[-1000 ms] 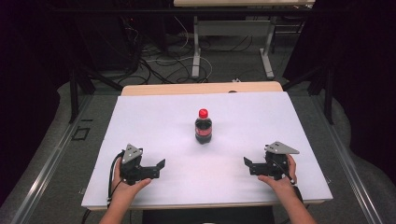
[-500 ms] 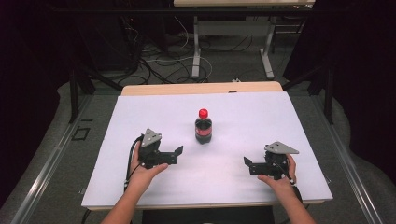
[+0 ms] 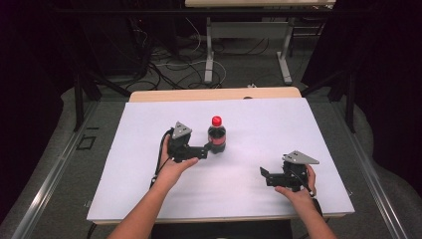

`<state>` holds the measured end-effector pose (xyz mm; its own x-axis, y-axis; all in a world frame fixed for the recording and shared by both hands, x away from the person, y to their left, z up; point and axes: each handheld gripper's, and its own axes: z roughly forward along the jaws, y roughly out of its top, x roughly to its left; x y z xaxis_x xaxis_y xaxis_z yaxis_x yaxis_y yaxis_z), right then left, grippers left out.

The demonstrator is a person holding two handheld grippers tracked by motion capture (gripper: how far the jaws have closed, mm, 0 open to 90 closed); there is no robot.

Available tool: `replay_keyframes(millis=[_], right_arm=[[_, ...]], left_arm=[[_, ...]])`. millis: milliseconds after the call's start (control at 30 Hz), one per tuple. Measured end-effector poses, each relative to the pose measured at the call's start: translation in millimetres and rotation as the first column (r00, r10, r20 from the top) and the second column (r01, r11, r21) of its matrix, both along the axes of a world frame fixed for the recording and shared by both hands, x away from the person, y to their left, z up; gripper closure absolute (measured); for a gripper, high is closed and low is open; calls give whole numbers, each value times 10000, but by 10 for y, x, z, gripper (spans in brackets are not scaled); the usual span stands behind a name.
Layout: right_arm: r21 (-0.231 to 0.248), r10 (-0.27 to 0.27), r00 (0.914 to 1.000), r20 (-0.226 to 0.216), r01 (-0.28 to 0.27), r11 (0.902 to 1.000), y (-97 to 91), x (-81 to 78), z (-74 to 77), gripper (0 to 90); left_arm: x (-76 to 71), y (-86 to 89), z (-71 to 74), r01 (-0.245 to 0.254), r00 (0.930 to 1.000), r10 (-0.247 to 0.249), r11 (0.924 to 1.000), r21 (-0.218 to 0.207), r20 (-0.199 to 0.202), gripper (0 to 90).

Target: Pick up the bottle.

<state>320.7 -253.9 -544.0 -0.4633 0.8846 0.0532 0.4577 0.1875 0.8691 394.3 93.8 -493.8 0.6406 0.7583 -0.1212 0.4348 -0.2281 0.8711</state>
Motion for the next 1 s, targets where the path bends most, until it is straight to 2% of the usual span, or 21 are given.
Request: replay_keyframes(millis=[33,100,133,367,533,733,767,800,833,933,1000], right_arm=[[0,0,10000,0,0,10000,0,0,0,0],[-6,1,10000,-8,-1,10000,5,2,-2,0],[-2,4,10000,-5,-4,10000,6,3,-4,0],[-46,-22,10000,-67,22,10000,4,1,-6,0],[0,17,10000,-44,-17,10000,1,7,-13,0],[-59,29,10000,-91,-29,10000,7,5,-13,0],[-53,40,9999,-94,-41,10000,8,5,-14,0],[-48,41,9999,-103,-42,10000,8,6,-15,0],[-49,38,9999,-110,-39,10000,9,7,-17,0],[-33,57,9999,-139,-57,10000,13,5,-19,0],[-43,24,10000,-79,-24,10000,16,6,-21,0]], left_arm=[[0,0,0,0,10000,0,10000,0,0,58],[92,-73,-36,96,9999,-96,9999,67,-74,58],[119,-108,-58,55,9999,-56,10000,-46,-99,58],[291,-278,-169,349,9985,-342,9992,168,-424,69],[377,-367,-227,276,9983,-270,9995,119,-518,112],[444,-426,-317,355,9964,-336,9991,237,-778,159],[445,-447,-334,269,9963,-257,9995,140,-820,160],[455,-450,-344,326,9964,-304,9991,267,-794,161],[457,-465,-357,317,9964,-304,9994,164,-787,164],[464,-480,-369,397,9964,-368,9985,376,-763,175],[462,-486,-370,336,9970,-310,9988,355,-715,197]])
